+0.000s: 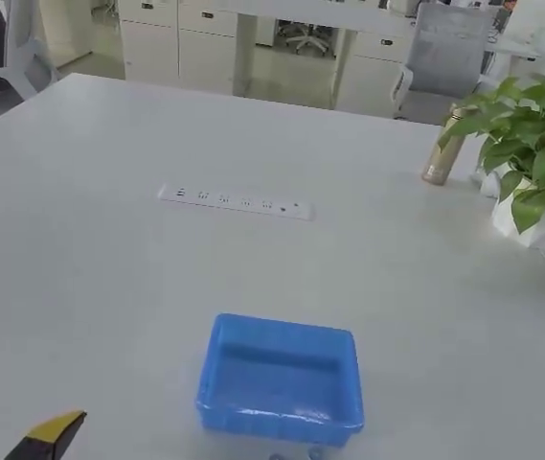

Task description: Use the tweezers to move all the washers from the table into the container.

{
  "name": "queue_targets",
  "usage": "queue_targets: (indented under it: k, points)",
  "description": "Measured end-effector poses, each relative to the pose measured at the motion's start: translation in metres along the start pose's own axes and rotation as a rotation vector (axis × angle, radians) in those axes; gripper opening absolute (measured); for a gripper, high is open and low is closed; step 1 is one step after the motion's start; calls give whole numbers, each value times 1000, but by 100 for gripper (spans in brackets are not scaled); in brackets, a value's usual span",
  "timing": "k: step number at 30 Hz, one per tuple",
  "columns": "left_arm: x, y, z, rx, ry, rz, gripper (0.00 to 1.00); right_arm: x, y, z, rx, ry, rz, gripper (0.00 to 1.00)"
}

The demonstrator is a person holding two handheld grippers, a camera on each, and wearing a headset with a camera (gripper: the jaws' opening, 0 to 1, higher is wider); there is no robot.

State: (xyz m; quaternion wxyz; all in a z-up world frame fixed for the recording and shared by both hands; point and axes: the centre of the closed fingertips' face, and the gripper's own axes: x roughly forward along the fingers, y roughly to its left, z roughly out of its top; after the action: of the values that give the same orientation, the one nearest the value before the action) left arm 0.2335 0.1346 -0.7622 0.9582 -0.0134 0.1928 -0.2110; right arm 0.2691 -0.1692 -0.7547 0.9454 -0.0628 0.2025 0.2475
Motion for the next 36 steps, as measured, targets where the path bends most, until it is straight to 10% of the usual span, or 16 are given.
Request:
queue_targets:
  k: [6,10,16,19,24,36]
  points:
    - [-3,-7,5,-55,-15,-44,74,1,16,-15,-46,118,80,45]
    - [-5,-12,-5,61,63,-65,60,2,33,-21,-109,184,151,35]
    - [-8,-34,-23,118,203,-228,38,8,54,-20,-175,214,247,24]
    - [-6,-37,-18,132,201,-266,21,19,75,-19,-230,220,324,14]
    - [0,-42,-21,122,257,-357,14,31,105,-20,-196,221,437,12]
    - [0,-56,-77,236,507,-565,13,44,162,-43,-219,288,619,3]
